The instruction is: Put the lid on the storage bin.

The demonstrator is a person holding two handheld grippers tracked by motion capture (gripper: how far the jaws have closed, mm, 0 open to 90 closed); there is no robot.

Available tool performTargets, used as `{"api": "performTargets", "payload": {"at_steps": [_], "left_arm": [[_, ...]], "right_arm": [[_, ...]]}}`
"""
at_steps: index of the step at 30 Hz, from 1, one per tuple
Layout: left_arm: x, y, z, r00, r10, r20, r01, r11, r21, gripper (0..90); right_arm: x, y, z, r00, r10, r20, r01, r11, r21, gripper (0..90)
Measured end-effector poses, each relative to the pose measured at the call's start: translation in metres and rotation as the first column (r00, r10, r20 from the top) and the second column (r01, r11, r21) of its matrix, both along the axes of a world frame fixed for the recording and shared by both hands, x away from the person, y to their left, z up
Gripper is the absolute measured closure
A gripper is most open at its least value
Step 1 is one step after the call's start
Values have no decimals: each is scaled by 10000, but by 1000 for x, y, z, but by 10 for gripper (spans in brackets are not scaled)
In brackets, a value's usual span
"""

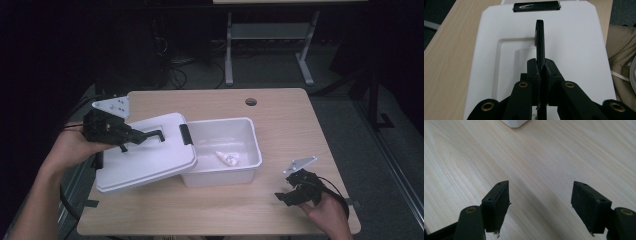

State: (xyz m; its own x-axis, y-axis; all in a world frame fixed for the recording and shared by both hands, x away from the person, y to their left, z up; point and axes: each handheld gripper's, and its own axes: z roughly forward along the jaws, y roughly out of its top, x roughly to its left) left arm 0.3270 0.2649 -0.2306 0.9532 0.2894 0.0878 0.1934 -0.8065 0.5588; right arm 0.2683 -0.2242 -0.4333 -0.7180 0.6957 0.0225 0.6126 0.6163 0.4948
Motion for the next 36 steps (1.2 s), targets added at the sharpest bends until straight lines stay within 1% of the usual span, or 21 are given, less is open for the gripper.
{"api": "performTargets", "payload": {"at_steps": [2, 5, 9, 11, 14, 16, 22, 24, 25, 26, 27, 31, 36], "left_arm": [[1, -2, 0, 10000, -1, -26, 1, 10000, -38, 841], [3, -7, -1, 10000, -51, -28, 51, 10000, 7, 841], [6, -15, -1, 10000, -64, -43, 65, 9999, 128, 841], [8, -19, -1, 9999, -128, -48, 128, 9999, 105, 841], [10, -25, -1, 9998, -209, -80, 210, 9996, 172, 841], [12, -30, -2, 9997, -230, -97, 232, 9995, 214, 841], [18, -44, 0, 9989, -460, -71, 461, 9987, 195, 841], [20, -49, 2, 9985, -553, -54, 554, 9981, 279, 841], [21, -51, 1, 9985, -541, -51, 542, 9983, 208, 841], [22, -54, 2, 9981, -616, -68, 618, 9978, 257, 841], [23, -56, 2, 9981, -612, -74, 614, 9980, 178, 841], [26, -64, 1, 9972, -740, -56, 741, 9971, 182, 841], [30, -74, -1, 9961, -868, -180, 871, 9960, 185, 841]], "right_arm": [[0, 1, 0, 10000, 3, 2, -3, 10000, -4, 302], [-1, 1, 0, 10000, 11, -20, -11, 10000, -24, 302], [-2, -1, 2, 10000, -20, 73, 19, 10000, 33, 303], [-3, -2, 2, 10000, -21, 86, 20, 10000, 20, 303], [-3, -2, 2, 10000, -71, 67, 71, 10000, 29, 301], [-3, -2, 1, 10000, -7, 84, 8, 10000, -19, 301], [-2, -1, 2, 10000, 27, 87, -27, 10000, -8, 301], [-2, -1, 2, 10000, 7, 72, -7, 10000, 1, 301], [-2, -1, 2, 10000, 10, 72, -10, 10000, 2, 301], [-2, -1, 2, 10000, 18, 92, -18, 10000, -2, 301], [-2, -1, 2, 10000, 13, 90, -13, 10000, -3, 301], [-2, -2, 3, 9999, 16, 119, -16, 10000, 52, 301], [-2, -3, 3, 9999, 46, 163, -47, 10000, 54, 301]]}}
